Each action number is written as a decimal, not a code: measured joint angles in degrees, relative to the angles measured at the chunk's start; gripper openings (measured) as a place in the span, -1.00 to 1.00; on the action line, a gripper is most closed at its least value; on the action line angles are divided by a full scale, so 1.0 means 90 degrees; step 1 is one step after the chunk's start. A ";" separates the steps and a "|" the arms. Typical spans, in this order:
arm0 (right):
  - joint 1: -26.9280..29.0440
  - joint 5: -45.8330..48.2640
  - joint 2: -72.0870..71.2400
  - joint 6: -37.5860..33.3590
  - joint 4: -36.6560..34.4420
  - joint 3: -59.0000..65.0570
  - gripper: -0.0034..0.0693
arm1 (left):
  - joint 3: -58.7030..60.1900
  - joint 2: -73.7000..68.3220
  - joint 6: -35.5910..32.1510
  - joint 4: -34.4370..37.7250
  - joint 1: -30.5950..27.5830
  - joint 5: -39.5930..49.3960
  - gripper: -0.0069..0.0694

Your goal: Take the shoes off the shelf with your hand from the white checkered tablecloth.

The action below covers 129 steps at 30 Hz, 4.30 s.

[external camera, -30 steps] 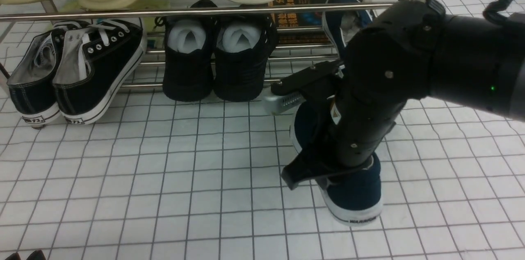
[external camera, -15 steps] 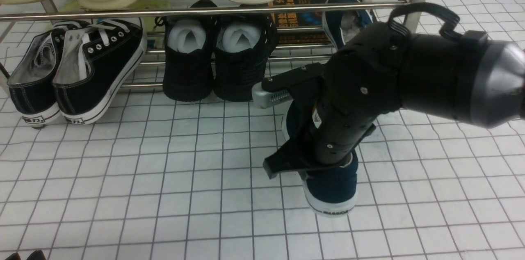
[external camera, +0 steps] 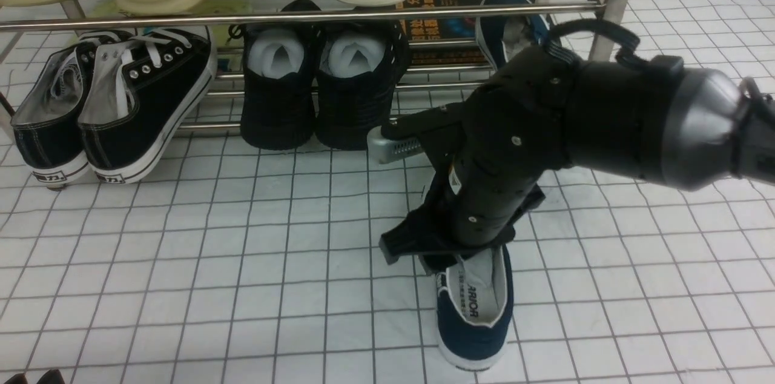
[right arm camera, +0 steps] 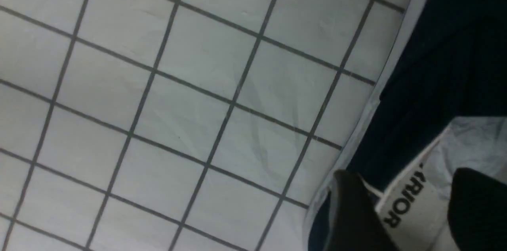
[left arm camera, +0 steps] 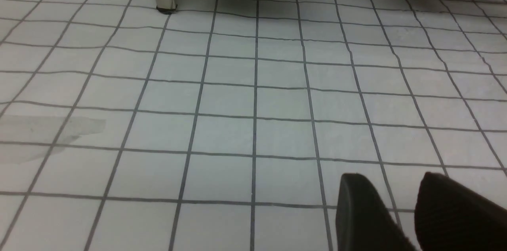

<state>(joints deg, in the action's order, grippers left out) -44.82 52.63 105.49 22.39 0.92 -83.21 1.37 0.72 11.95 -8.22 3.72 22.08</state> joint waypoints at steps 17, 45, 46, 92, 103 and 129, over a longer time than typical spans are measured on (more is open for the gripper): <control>0.1577 -0.1002 0.0027 -0.0479 0.1161 -0.1107 0.23 | 0.0000 0.0000 0.0000 -0.0007 0.0000 0.0000 -0.19; 0.1705 -0.1788 0.0904 -0.0523 0.2889 -0.1168 -0.80 | 0.0000 0.0000 0.0000 -0.0026 0.0000 0.0000 -0.19; 0.1662 -0.1603 0.0811 -0.0523 0.2768 -0.1156 -0.82 | 0.0000 0.0000 0.0000 -0.0026 0.0000 0.0000 -0.19; 0.1330 0.0302 -0.1241 -0.1194 -0.0403 0.2023 -0.80 | 0.0000 0.0000 0.0000 -0.0033 0.0000 0.0005 -0.19; 0.1330 -0.0175 -0.1241 -0.1156 -0.0992 0.2042 -0.78 | 0.0000 0.0000 0.0000 -0.0033 0.0000 0.0005 -0.19; 0.1330 0.1109 -0.2111 -0.1647 0.0035 0.0524 -0.34 | 0.0000 0.0000 0.0000 -0.0033 0.0000 0.0005 -0.19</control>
<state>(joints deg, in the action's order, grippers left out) -32.85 62.61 86.49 7.57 1.24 -78.50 1.37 0.72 11.95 -8.51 3.72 22.12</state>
